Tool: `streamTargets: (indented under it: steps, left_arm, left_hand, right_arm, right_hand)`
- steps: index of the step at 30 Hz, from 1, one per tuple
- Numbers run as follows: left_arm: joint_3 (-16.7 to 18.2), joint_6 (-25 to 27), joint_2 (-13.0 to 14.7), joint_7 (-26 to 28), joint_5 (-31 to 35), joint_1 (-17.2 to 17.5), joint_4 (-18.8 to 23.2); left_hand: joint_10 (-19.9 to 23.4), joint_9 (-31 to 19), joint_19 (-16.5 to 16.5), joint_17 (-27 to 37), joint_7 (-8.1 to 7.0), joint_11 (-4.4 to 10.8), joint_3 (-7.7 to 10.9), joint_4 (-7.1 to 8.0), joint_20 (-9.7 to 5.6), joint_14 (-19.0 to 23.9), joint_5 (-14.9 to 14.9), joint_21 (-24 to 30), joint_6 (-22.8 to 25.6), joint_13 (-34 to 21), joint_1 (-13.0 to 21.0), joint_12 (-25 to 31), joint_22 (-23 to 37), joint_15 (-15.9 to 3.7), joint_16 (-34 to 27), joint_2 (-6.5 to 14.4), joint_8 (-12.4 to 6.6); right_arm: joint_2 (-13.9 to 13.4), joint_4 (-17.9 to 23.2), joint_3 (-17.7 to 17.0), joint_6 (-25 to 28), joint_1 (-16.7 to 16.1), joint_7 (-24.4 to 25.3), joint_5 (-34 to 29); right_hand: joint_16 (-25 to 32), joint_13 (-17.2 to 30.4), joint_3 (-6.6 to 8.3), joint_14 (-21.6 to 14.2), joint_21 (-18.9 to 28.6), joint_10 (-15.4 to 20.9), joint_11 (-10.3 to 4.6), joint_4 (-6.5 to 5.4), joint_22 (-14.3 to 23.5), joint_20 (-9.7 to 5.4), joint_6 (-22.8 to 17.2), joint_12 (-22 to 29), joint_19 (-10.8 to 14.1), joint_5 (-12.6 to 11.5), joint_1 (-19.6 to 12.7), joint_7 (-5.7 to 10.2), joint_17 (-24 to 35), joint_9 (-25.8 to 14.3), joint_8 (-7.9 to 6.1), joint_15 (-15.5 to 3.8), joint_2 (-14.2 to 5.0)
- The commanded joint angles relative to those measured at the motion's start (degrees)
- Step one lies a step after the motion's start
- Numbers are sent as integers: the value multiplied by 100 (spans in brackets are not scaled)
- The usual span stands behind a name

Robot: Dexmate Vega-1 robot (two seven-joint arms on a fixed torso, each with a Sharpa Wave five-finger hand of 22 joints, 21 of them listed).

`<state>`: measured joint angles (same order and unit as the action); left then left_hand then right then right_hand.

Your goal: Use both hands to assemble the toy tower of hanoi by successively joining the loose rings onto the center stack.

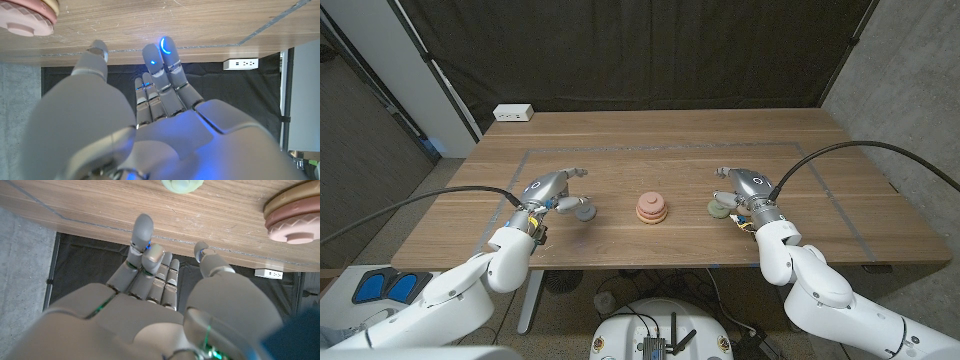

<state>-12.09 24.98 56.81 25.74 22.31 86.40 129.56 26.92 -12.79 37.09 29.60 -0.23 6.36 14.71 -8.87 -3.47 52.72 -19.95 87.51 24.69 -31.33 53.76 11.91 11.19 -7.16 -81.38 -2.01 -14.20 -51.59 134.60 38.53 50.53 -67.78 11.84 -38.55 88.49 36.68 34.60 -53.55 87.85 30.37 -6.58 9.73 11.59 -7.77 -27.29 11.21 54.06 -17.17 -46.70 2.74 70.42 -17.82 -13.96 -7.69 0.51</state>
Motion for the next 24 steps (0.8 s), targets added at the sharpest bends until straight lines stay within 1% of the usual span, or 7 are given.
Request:
streamTargets:
  steps: [1, 2, 6, 10, 12, 22, 24]
  left_arm:
    - [131, 138, -138, 99, 75, 199, 72]
    - [144, 135, -163, 118, 69, 208, 69]
    - [197, 150, -203, 100, 35, 242, 85]
    - [197, 147, -215, 78, 43, 254, 87]
    - [180, 182, -233, 70, 59, 256, 103]
    - [196, 244, -246, 37, 85, 299, 152]
    - [204, 222, -245, 46, 93, 311, 153]
  left_hand:
    - [39, -3, 54, 7, -20, 8, 14, 10, -820, 49, -41, 20, 62, -20, -2, 46, 3, -542, -28, 44, -23]
    - [49, -2, 54, 11, -16, 5, 14, 12, -819, 54, -41, 19, 69, -21, -7, 49, 2, -542, -32, 44, -25]
    - [62, -2, 55, 10, -14, 12, 10, 20, -817, 54, -40, 13, 99, -23, -29, 49, 0, -542, -31, 45, -32]
    - [62, -1, 57, 11, -20, 6, 8, 23, -816, 55, -40, 9, 90, -25, -41, 46, -2, -542, -30, 44, -25]
    - [67, -1, 61, 6, -12, -1, 7, 26, -816, 53, -39, 5, 94, -28, -55, 45, -4, -542, -26, 45, -23]
    - [86, 1, 76, 2, 5, 9, 5, 44, -816, 56, -39, -16, 132, -35, -129, 34, -14, -542, -16, 57, -19]
    - [93, 1, 79, 14, 6, -1, 6, 45, -816, 69, -39, -17, 139, -37, -135, 35, -15, -542, -28, 59, -19]
  right_arm:
    - [-144, 87, 207, 216, 177, -453, -192]
    - [-153, 97, 277, 299, 228, -544, -285]
    - [-205, 117, 387, 417, 335, -779, -424]
    - [-247, 129, 482, 526, 431, -1026, -556]
    - [-267, 124, 563, 600, 515, -1211, -650]
    - [-214, 33, 777, 814, 699, -1674, -925]
    - [-204, 25, 858, 887, 787, -1873, -1010]
  right_hand:
    - [70, -18, 4, -41, 63, -97, 36, 13, 66, -454, -9, -39, 76, -14, 20, 51, 24, 8, 12, -455, 43]
    - [62, -51, -12, -47, 36, -245, 54, 10, 58, -453, 152, -77, 24, -8, 37, 39, 25, 15, 82, -448, 105]
    - [31, -86, -20, 11, 4, -416, 71, 13, 38, -453, 329, -98, -30, 1, 48, -15, 22, 26, 152, -442, 183]
    - [-9, -119, -31, 118, -55, -537, 89, 14, -7, -453, 440, -99, -132, 18, 65, -44, 18, 38, 189, -436, 274]
    - [-38, -141, -35, 202, -85, -699, 108, 9, -23, -452, 478, -122, -204, 30, 77, -62, 13, 46, 195, -433, 326]
    - [-83, -176, -44, 349, -126, -899, 142, 1, -45, -450, 594, -119, -305, 53, 97, -107, 6, 62, 221, -431, 400]
    - [-108, -182, -46, 390, -129, -906, 148, 0, -46, -449, 610, -110, -317, 57, 100, -106, -13, 65, 224, -431, 412]
